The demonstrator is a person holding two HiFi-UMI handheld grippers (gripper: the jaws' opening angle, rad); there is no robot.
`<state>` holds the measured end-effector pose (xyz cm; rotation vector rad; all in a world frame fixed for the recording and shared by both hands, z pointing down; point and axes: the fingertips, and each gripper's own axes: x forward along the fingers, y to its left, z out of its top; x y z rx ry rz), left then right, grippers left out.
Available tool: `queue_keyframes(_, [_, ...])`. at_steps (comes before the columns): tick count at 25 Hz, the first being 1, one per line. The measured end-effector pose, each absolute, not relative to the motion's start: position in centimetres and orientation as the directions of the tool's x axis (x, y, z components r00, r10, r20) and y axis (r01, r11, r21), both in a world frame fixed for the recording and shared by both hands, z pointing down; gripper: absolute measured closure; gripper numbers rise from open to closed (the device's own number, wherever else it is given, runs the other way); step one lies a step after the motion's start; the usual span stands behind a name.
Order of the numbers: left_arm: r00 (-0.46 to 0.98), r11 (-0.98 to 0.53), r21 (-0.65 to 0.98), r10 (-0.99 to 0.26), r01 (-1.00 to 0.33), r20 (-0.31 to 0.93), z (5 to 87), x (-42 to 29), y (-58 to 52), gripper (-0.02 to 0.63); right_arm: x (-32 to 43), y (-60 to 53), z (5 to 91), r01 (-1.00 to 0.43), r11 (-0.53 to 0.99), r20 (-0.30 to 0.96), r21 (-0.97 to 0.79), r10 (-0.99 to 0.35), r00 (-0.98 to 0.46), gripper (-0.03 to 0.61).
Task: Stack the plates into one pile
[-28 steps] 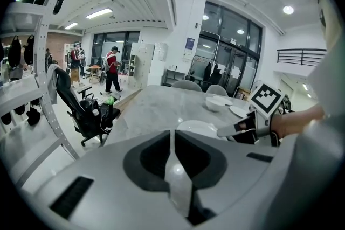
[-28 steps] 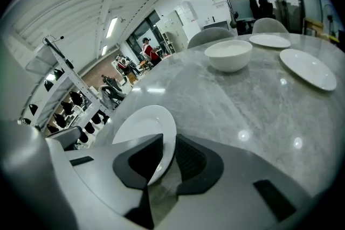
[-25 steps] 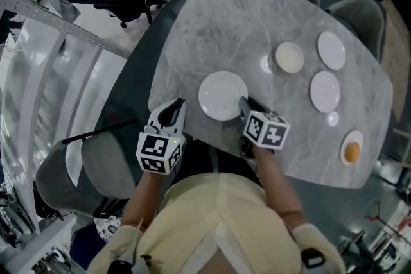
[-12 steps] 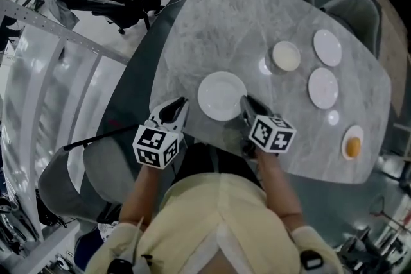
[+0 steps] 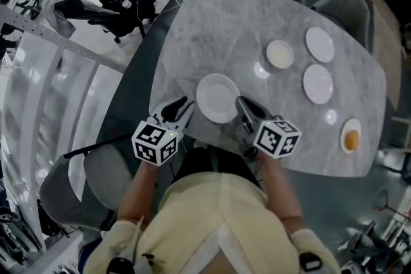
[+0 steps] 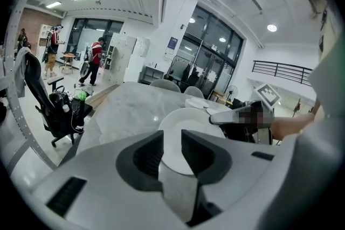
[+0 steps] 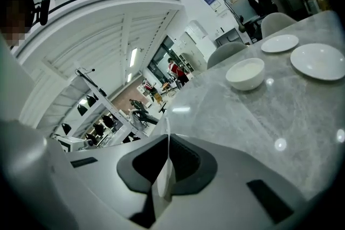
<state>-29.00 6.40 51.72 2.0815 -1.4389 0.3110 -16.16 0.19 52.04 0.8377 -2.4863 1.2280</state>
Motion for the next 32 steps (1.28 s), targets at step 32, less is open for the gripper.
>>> queue_keyframes(32, [0.618,-0.404,0.532,-0.720,-0.744,0.316,50.8,-29.5,6.8,0.417,-18.9,5.0,44.3,-0.519,0.601,0.293,-0.608,-0.438,-0.850,0.566])
